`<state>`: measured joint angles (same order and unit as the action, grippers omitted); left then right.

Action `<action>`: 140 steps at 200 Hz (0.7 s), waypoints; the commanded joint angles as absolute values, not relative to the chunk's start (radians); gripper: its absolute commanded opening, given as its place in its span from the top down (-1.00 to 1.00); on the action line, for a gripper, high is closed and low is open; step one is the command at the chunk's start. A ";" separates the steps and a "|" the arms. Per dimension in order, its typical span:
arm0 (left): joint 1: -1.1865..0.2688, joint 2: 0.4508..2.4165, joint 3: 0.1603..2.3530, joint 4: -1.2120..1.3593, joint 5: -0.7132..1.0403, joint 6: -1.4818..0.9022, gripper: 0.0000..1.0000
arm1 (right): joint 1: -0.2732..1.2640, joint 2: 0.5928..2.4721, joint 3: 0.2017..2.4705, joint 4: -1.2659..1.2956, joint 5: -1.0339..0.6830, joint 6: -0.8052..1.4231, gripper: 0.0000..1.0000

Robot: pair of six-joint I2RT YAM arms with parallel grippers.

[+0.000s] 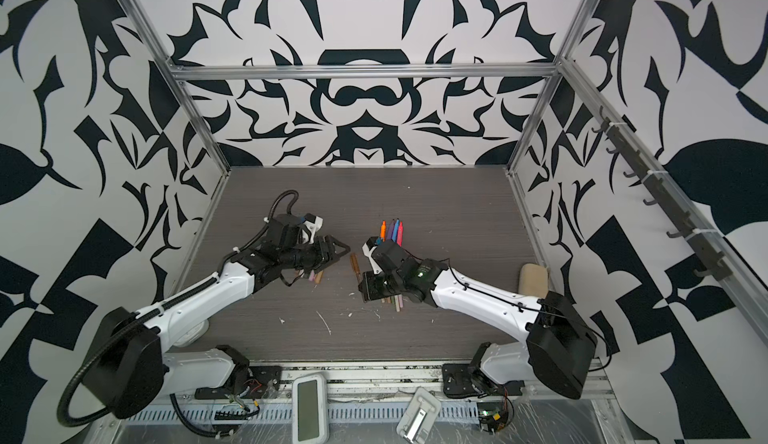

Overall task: Open the pen caps
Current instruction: 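Grip the brown cap with the left gripper and pull it off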

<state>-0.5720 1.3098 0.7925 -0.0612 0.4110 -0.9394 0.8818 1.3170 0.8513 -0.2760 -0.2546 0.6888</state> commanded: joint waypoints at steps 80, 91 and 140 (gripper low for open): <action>-0.650 1.418 0.864 0.025 0.449 -0.973 0.51 | 0.873 1.232 0.823 -0.216 -0.297 0.683 1.00; -0.652 1.415 0.861 0.037 0.462 -0.976 0.56 | 0.872 1.225 0.816 -0.216 -0.281 0.689 1.00; -0.657 1.403 0.853 0.058 0.500 -0.976 1.00 | 0.859 1.227 0.824 -0.225 -0.259 0.698 1.00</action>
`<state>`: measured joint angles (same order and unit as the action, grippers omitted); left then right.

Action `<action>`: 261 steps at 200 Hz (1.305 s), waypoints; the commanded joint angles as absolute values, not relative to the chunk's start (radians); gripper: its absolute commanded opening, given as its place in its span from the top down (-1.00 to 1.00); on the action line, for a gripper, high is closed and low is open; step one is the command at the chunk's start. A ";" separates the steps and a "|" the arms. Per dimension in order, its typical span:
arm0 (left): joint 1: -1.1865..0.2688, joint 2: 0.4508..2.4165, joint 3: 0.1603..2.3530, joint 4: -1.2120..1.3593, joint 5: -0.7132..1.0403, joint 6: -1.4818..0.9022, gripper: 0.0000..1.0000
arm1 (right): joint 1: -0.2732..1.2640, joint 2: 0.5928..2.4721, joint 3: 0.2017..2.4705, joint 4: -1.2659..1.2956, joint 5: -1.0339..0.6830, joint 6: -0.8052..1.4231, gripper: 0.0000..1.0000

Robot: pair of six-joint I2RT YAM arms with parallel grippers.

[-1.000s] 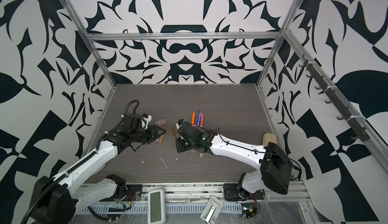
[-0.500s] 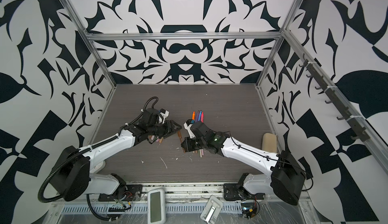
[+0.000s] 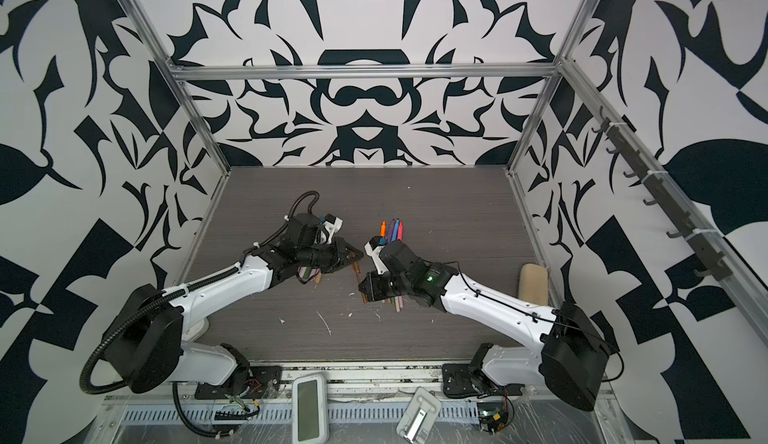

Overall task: Open the pen caps
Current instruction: 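Grip the brown cap with the left gripper and pull it off, then carry the brown cap to the caps with the left while the right lowers the pen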

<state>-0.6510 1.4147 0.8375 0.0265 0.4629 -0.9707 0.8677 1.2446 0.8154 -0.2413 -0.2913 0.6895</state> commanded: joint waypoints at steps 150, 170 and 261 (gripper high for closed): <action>-0.487 1.413 0.970 -0.090 0.526 -0.892 1.00 | 0.882 1.238 0.712 -0.137 -0.256 0.786 1.00; -0.315 1.476 1.102 -0.192 0.558 -0.818 1.00 | 0.954 1.209 0.612 -0.085 -0.227 0.856 1.00; -0.169 1.472 1.105 -0.344 0.552 -0.713 1.00 | 0.825 1.007 0.592 -0.285 -0.185 0.751 1.00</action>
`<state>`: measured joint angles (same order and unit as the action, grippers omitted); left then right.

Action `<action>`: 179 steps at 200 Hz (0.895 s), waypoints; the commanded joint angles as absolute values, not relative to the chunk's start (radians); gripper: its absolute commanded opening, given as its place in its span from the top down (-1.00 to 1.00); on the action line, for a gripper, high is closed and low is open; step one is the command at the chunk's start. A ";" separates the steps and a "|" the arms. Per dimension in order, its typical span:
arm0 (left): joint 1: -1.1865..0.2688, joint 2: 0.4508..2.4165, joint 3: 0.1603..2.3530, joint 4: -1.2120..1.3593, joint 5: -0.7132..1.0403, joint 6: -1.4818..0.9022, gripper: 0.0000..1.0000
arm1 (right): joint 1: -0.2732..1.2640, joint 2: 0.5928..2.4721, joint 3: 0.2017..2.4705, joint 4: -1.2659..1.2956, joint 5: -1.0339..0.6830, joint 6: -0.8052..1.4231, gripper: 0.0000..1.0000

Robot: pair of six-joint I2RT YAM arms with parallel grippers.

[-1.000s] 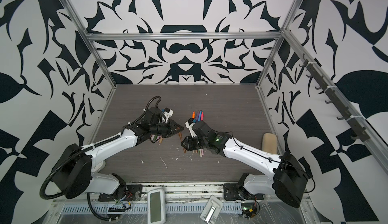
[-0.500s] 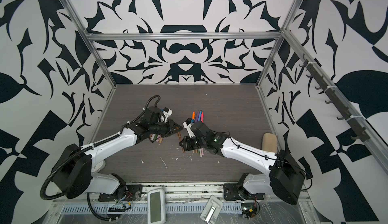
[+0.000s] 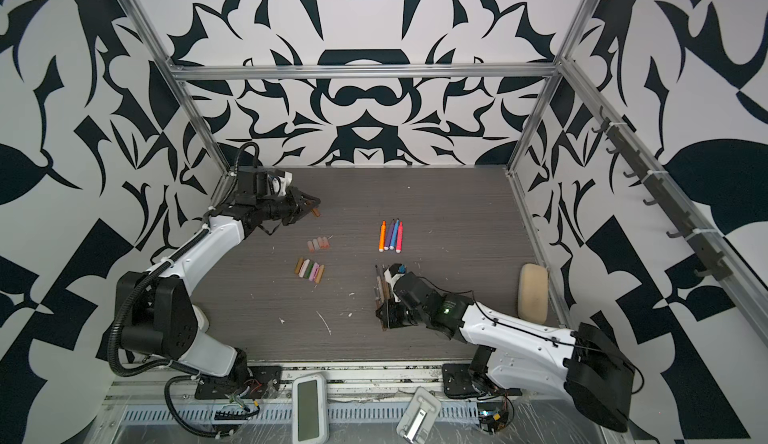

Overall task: Open the pen caps
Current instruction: 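Carry the brown cap to the caps with the left while the right lowers the pen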

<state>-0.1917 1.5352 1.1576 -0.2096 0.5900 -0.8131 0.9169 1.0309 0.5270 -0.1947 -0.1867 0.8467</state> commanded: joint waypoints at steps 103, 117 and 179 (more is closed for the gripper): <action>0.008 1.381 0.939 -0.465 0.542 -0.591 1.00 | 0.438 1.031 0.479 -0.229 -0.367 0.569 1.00; 0.009 1.383 0.937 -0.472 0.529 -0.585 1.00 | 0.436 1.021 0.463 -0.234 -0.349 0.566 1.00; 0.009 1.421 0.958 -0.588 0.362 -0.538 1.00 | 0.430 0.958 0.410 -0.278 -0.228 0.551 1.00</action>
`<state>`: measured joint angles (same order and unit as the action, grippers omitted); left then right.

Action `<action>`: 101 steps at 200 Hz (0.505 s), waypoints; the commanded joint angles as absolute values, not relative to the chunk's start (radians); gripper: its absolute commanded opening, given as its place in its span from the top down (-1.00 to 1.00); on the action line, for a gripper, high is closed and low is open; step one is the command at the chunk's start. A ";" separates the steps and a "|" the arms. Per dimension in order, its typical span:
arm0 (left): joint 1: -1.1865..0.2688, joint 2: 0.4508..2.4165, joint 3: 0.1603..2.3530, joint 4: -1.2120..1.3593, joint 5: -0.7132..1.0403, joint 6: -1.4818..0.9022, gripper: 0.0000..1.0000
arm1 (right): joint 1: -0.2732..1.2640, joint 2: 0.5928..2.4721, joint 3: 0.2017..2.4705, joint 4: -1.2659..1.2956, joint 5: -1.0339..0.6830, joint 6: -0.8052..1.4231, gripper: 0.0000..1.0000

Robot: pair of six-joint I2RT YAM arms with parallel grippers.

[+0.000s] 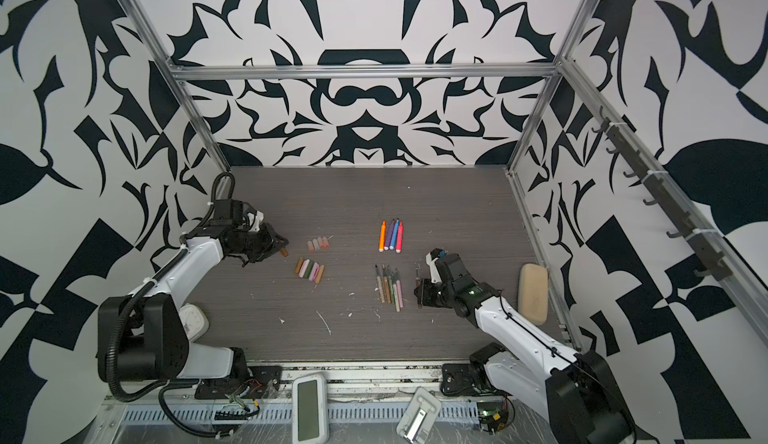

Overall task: Open the pen caps
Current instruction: 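Carry the brown cap to the caps with the left while the right lowers the pen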

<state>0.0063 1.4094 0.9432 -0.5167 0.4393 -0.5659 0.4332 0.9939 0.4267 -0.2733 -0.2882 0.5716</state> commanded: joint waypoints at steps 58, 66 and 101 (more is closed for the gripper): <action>0.009 1.464 0.935 -0.592 0.314 -0.547 1.00 | 0.428 0.943 0.403 -0.284 -0.202 0.541 1.00; 0.008 1.471 0.933 -0.585 0.320 -0.550 0.99 | 0.428 0.945 0.403 -0.281 -0.204 0.541 1.00; 0.002 1.530 0.932 -0.560 0.323 -0.554 0.69 | 0.428 0.952 0.402 -0.278 -0.207 0.538 1.00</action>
<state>0.0059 1.4857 0.9436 -0.5613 0.3328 -0.5526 0.4324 0.9565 0.4007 -0.2871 -0.2226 0.5533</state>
